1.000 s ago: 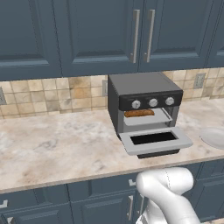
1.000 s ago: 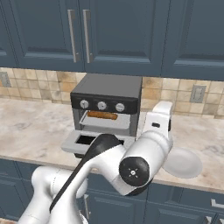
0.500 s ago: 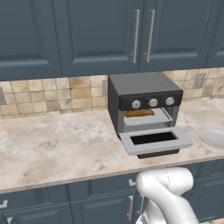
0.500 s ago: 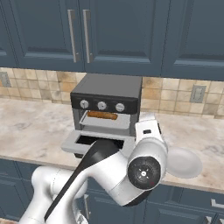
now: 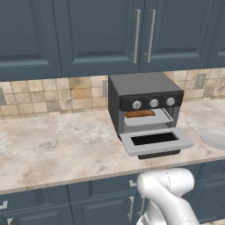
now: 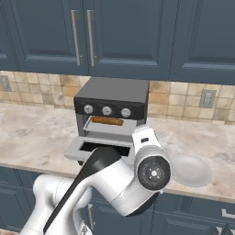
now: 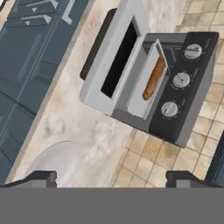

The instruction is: Pull the toaster oven rack outwards. Pick up the baguette from the plate and place it on the toaster oven rack. Close the toaster oven door fully and set the temperature to the lowest setting.

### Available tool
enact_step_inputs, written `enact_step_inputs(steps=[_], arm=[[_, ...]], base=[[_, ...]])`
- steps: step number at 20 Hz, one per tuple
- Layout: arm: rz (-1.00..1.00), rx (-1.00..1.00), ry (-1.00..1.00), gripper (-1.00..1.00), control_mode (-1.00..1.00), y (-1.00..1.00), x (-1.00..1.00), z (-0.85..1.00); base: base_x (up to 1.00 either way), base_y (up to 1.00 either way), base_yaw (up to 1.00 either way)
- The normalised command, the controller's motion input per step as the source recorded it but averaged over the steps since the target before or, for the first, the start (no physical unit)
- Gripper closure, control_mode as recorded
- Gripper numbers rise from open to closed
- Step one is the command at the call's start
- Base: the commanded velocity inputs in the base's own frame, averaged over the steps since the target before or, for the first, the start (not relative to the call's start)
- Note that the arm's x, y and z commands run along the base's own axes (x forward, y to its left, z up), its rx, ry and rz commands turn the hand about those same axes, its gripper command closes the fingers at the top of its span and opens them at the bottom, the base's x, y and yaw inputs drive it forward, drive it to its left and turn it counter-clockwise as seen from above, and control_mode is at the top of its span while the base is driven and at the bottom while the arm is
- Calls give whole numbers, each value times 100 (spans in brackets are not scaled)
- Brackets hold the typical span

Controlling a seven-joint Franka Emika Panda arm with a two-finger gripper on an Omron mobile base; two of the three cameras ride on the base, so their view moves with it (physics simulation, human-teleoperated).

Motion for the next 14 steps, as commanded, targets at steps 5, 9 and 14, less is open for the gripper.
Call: enact_step_inputs(steps=[5,9,14], arm=[[7,-6,44,-100,-100,13,0,-16],[0,0,33,-100,-100,1,0,-19],[0,24,3,-100,-100,0,-4,-30]], base=[[0,0,0],[0,0,0],[0,0,0]])
